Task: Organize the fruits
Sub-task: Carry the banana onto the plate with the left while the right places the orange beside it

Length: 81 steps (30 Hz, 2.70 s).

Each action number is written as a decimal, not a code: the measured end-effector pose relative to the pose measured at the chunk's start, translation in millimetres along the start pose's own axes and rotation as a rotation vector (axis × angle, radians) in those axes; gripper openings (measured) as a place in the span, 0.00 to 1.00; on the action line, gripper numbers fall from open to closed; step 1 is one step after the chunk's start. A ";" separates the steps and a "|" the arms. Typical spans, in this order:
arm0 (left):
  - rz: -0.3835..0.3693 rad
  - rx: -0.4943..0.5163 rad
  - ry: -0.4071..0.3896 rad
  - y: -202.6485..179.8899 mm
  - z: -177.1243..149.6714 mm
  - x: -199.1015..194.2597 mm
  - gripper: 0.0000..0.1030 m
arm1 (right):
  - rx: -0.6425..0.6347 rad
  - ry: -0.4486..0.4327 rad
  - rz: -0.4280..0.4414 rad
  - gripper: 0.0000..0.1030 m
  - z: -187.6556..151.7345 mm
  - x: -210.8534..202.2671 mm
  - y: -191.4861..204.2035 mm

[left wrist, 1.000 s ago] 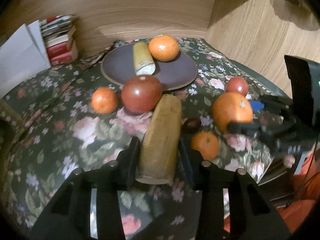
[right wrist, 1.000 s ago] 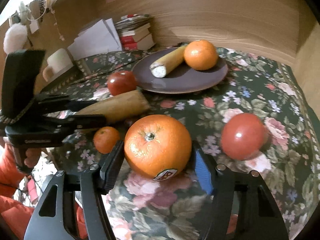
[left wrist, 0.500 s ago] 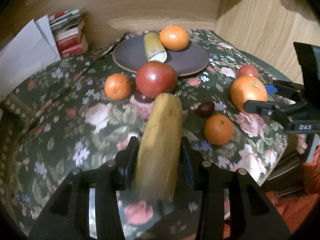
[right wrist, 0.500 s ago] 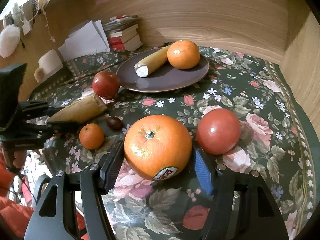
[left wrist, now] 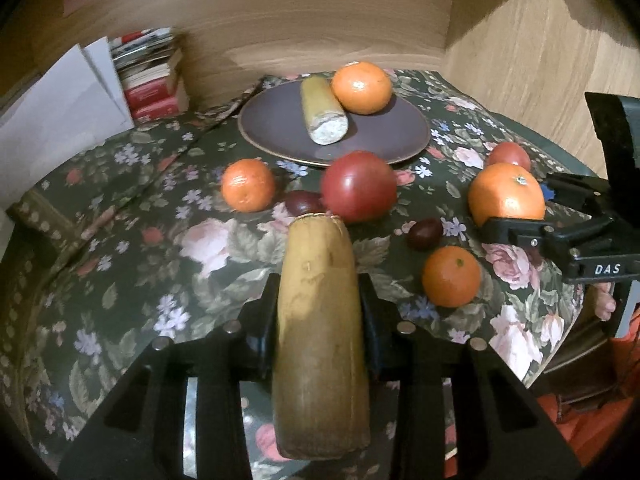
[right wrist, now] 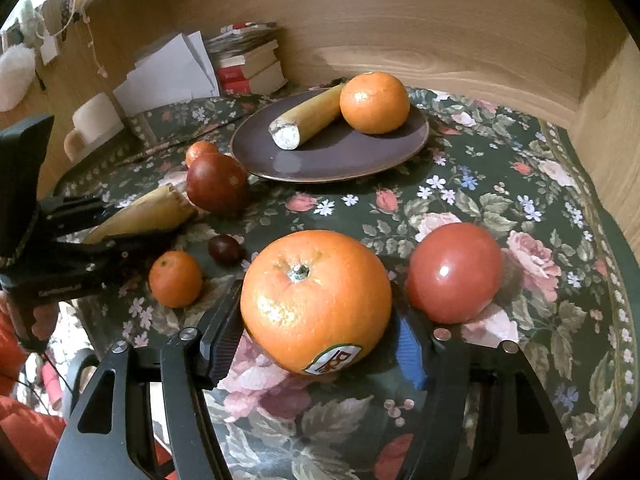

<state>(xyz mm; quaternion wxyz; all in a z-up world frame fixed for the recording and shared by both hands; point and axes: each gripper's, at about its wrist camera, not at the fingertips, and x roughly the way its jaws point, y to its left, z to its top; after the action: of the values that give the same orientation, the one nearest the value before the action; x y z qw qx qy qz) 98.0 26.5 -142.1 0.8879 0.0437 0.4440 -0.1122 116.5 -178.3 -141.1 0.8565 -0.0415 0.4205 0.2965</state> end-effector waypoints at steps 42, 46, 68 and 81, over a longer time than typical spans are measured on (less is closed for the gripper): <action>-0.018 -0.044 -0.121 41.6 146.7 30.9 0.35 | -0.078 0.006 -0.002 0.60 105.5 36.9 -13.8; -0.031 -0.054 -0.076 46.4 154.5 53.2 0.35 | -0.091 0.043 0.014 0.60 108.9 48.4 -14.5; -0.050 -0.044 0.021 42.0 179.2 111.0 0.35 | -0.092 0.160 0.011 0.62 117.0 79.6 -18.0; -0.026 -0.055 -0.095 46.9 171.9 54.1 0.55 | -0.106 -0.018 -0.047 0.74 128.4 39.5 -15.9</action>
<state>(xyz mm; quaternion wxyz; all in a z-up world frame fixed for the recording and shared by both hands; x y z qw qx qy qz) 274.5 32.9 -82.9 0.9073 0.0084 0.4047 -0.1134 233.1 -131.5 -90.8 0.8635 -0.0940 0.3954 0.2987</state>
